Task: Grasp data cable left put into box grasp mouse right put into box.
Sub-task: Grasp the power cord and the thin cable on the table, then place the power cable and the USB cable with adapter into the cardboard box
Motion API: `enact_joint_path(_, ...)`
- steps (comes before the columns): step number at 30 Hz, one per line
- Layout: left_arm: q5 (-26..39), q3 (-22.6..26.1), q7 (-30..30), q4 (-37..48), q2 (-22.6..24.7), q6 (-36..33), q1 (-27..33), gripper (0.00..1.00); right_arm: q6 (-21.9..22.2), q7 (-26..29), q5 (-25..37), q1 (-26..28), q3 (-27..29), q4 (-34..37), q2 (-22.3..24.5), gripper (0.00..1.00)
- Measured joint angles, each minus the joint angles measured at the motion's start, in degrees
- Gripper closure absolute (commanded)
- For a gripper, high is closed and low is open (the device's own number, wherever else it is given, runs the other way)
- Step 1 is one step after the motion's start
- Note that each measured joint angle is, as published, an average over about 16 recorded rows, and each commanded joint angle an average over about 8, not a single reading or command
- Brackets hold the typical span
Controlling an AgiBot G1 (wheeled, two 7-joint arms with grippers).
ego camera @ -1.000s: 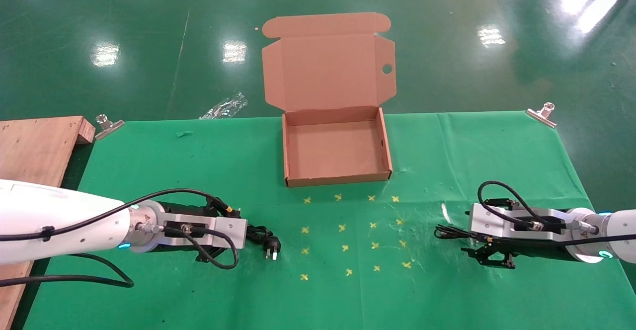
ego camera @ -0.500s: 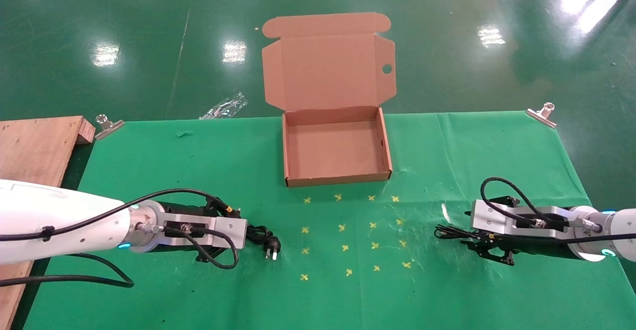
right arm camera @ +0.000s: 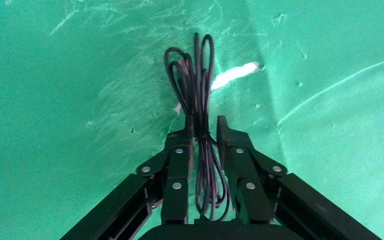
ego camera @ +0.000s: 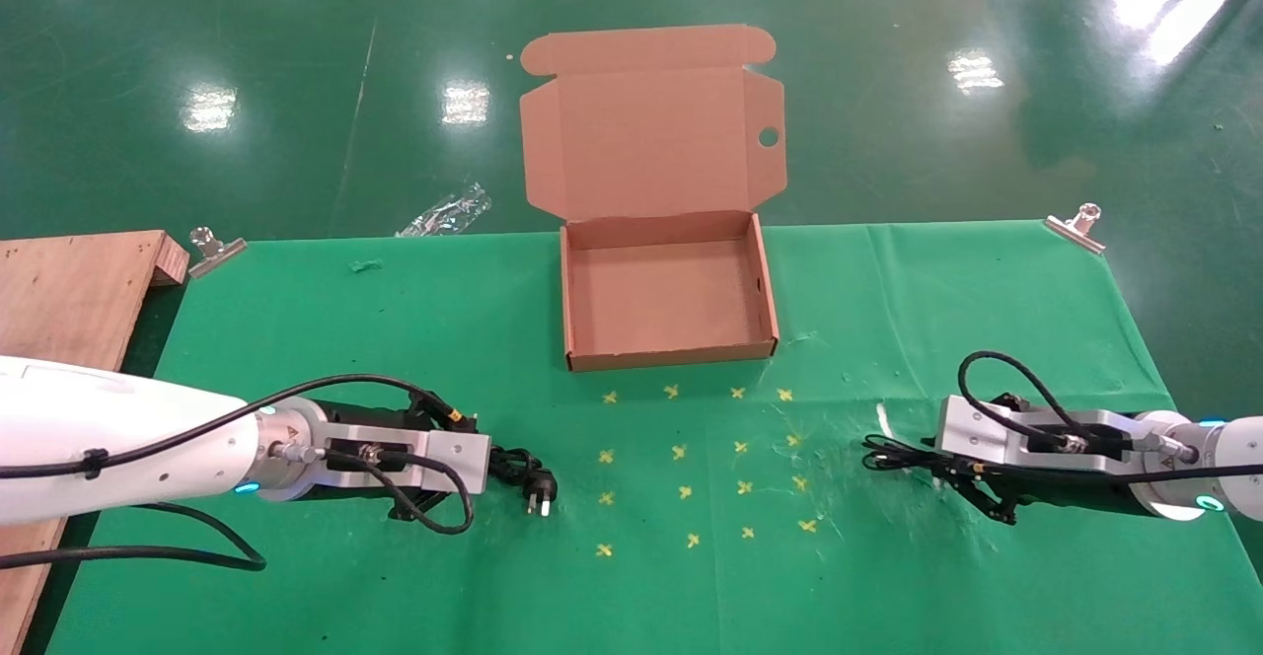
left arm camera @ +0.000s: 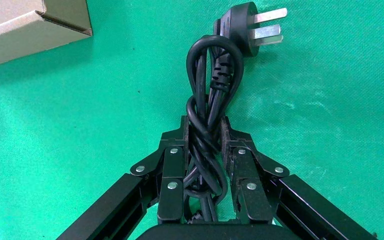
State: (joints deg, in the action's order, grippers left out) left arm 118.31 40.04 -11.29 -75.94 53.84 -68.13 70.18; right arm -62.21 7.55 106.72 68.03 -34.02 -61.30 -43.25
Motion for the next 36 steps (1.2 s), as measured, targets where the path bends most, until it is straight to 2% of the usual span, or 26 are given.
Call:
enact_joint_path(11, -6.1, -2.8, -1.3, -0.2, 1.6, -3.0, 6.6, 1.0, -0.2, 1.4, -1.3, 0.8, 1.7, -4.6, 2.8, 1.0)
enact_joint_path(16, -5.8, -3.3, -2.2, 2.3, 6.7, -0.3, 10.0, 1.0, -0.6, 3.2, -1.8, 1.5, 2.9, -8.8, 5.3, 1.0)
enact_joint_path(20, -2.1, -2.3, -3.4, 7.0, 12.7, 5.7, 11.3, 1.0, -1.3, 4.5, -2.6, 2.3, 4.1, -12.1, 7.5, 1.0)
enact_joint_path(28, 5.8, 3.4, -7.2, 16.7, 22.4, 18.9, 12.1, 0.02, -3.1, 4.7, -6.7, 4.3, 7.1, -16.0, 12.1, 1.0)
enact_joint_path(32, 7.0, 6.7, -9.2, 19.6, 24.0, 23.1, 12.7, 0.0, -3.9, 3.4, -10.0, 5.6, 8.7, -16.4, 13.6, 1.0)
enact_joint_path(36, 6.0, 9.4, -11.0, 20.7, 23.5, 24.8, 13.8, 0.0, -4.4, 1.8, -13.7, 6.6, 10.3, -16.4, 14.1, 1.0)
